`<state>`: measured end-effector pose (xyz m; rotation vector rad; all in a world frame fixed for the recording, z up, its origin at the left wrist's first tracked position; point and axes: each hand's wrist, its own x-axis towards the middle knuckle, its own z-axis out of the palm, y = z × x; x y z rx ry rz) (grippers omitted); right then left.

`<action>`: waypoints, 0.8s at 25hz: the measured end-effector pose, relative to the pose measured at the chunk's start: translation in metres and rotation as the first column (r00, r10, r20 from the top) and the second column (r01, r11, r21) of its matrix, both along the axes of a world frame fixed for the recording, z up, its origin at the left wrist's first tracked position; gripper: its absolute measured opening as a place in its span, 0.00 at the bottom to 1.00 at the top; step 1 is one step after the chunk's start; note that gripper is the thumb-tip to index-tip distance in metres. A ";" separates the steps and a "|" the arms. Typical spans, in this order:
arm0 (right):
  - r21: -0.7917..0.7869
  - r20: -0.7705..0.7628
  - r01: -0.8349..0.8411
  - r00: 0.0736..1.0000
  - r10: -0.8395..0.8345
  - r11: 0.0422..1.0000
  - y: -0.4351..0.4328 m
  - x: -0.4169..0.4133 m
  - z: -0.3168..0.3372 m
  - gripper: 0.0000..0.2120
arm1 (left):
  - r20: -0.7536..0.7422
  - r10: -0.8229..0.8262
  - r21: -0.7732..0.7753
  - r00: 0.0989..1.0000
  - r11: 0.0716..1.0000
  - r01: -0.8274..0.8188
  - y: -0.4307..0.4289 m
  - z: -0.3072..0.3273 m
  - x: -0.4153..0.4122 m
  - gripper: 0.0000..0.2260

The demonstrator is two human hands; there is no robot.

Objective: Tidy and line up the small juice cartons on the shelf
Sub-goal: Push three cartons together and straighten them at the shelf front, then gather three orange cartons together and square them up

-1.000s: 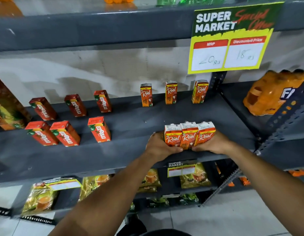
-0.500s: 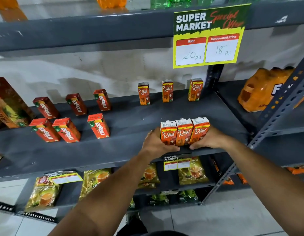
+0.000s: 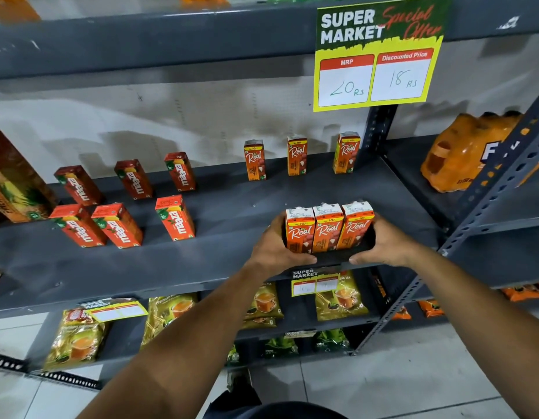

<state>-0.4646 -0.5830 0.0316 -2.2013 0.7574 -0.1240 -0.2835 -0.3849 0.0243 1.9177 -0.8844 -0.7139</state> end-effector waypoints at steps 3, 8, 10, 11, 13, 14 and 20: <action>0.066 0.082 0.080 0.993 -0.085 0.995 0.005 -0.022 -0.006 0.59 | -0.006 -0.057 -0.039 0.998 0.998 0.057 0.014 0.000 0.008 0.49; 0.058 0.381 0.319 0.869 -0.316 0.946 0.037 -0.044 -0.020 0.38 | 0.071 -0.019 -0.062 0.997 0.998 0.023 0.041 0.003 0.008 0.46; -0.028 0.494 0.352 0.818 -0.293 0.936 0.070 -0.040 -0.023 0.25 | 0.086 0.069 -0.193 0.994 0.980 -0.051 0.067 -0.001 0.002 0.39; -0.090 0.495 0.279 0.846 -0.200 0.956 0.088 -0.034 -0.024 0.23 | 0.093 0.129 -0.286 0.987 0.953 -0.097 0.086 -0.006 0.000 0.34; -0.239 0.482 0.034 0.871 0.088 0.970 0.120 -0.015 -0.026 0.18 | 0.166 0.291 -0.439 0.942 0.877 -0.193 0.131 -0.016 0.001 0.25; -0.300 0.472 -0.089 0.851 0.229 0.950 0.134 -0.003 -0.026 0.13 | 0.218 0.396 -0.508 0.892 0.827 -0.242 0.153 -0.017 0.008 0.22; -0.026 0.465 -0.267 0.850 0.248 0.963 0.196 0.129 0.012 0.34 | 0.115 0.850 -0.619 0.514 0.466 -0.633 0.271 0.031 0.164 0.37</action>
